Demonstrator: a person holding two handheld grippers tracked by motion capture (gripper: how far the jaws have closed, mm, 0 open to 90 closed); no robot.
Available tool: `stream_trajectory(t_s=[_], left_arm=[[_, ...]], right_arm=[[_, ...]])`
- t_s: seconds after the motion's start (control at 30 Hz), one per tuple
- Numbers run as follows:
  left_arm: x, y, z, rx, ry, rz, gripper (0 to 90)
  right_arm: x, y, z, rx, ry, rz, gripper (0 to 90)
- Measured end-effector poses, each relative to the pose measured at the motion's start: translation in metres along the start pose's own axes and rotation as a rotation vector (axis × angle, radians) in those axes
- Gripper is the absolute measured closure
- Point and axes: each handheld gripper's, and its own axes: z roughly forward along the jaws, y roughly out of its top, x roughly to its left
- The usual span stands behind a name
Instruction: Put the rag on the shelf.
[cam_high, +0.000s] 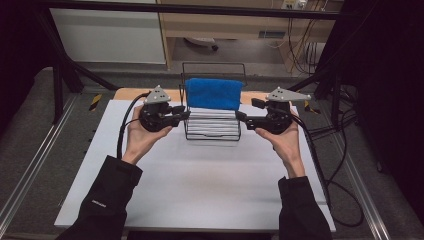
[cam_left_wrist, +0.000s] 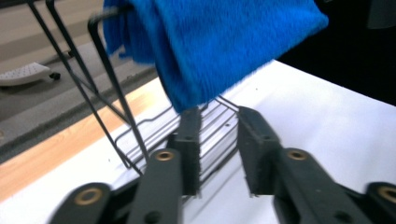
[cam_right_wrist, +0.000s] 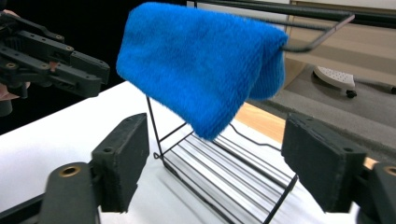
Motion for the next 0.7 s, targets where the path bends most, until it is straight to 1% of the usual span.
stream_trajectory(t_s=[0.1, 0.17, 0.27, 0.33, 0.4, 0.53, 0.6, 0.7], left_arm=[[0.000, -0.012, -0.003, 0.018, 0.004, -0.002, 57.8], [0.000, -0.020, -0.006, 0.027, 0.002, -0.002, 52.7], [0.001, -0.034, -0.009, 0.037, -0.004, -0.014, 44.4], [0.001, -0.043, -0.011, 0.041, -0.005, -0.020, 38.8], [0.002, -0.054, -0.013, 0.055, -0.005, -0.022, 32.6], [0.002, -0.076, -0.016, 0.088, 0.002, -0.024, 23.0], [0.001, -0.087, -0.018, 0.099, 0.005, -0.029, 19.1], [0.001, -0.104, -0.020, 0.109, 0.008, -0.042, 14.5]], right_arm=[[0.001, -0.007, -0.003, 0.009, -0.011, 0.003, 15.5], [0.001, -0.012, -0.005, 0.019, -0.015, 0.016, 13.1], [0.000, -0.021, -0.007, 0.026, -0.015, 0.027, 9.2], [0.001, -0.028, -0.008, 0.041, -0.018, 0.027, 6.5], [0.002, -0.034, -0.010, 0.050, -0.026, 0.024, 5.4], [0.003, -0.050, -0.013, 0.067, -0.019, 0.026, 3.5], [0.003, -0.058, -0.014, 0.079, -0.013, 0.024, 2.5], [0.004, -0.073, -0.013, 0.103, -0.014, 0.037, 1.9]])
